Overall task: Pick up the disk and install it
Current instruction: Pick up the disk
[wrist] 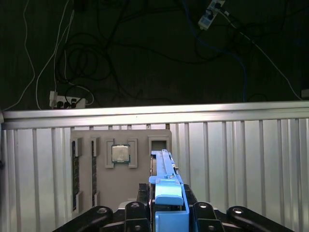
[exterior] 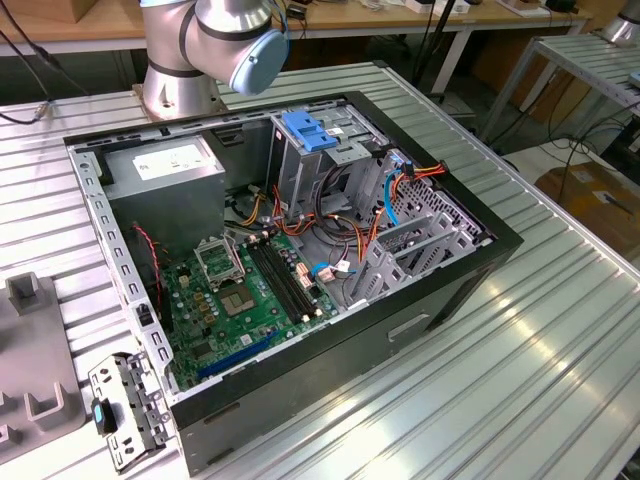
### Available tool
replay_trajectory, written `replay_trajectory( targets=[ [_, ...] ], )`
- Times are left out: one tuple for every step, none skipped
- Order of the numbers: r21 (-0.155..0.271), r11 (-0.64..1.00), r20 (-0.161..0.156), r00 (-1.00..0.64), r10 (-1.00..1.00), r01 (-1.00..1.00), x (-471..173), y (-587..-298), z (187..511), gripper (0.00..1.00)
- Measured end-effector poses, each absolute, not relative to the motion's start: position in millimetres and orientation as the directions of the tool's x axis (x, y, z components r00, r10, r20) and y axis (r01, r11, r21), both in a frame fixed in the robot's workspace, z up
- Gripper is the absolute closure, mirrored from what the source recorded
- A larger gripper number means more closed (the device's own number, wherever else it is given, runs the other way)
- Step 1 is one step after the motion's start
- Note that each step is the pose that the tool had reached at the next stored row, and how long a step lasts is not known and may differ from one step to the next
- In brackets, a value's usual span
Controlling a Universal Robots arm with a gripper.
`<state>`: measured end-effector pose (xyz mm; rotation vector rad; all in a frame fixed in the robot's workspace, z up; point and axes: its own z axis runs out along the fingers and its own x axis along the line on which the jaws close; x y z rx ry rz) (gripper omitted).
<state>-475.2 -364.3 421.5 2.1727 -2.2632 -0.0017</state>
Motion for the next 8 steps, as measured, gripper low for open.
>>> replay_trajectory(
  targets=[
    [0.004,0.041,0.002,-0.041,-0.999,-0.999,-475.2,-364.3,421.8,0.63],
    [0.004,0.041,0.002,-0.041,-0.999,-0.999,-475.2,-364.3,422.4,0.63],
    [0.004,0.041,0.002,-0.041,-0.999,-0.999,-475.2,-364.3,422.7,0.63],
    [0.004,0.041,0.002,-0.041,-0.999,-0.999,-475.2,-364.3,423.1,0.63],
    [0.004,0.041,0.002,-0.041,-0.999,-0.999,-475.2,-364.3,423.5,0.63],
    [0.004,0.041,0.002,-0.041,-0.999,-0.999,-475.2,-364.3,424.2,0.63],
    [0.004,0.041,0.002,-0.041,-0.999,-0.999,-475.2,-364.3,424.6,0.63],
    [0.004,0.041,0.002,-0.041,-0.999,-0.999,-475.2,-364.3,424.9,0.63]
  ],
)
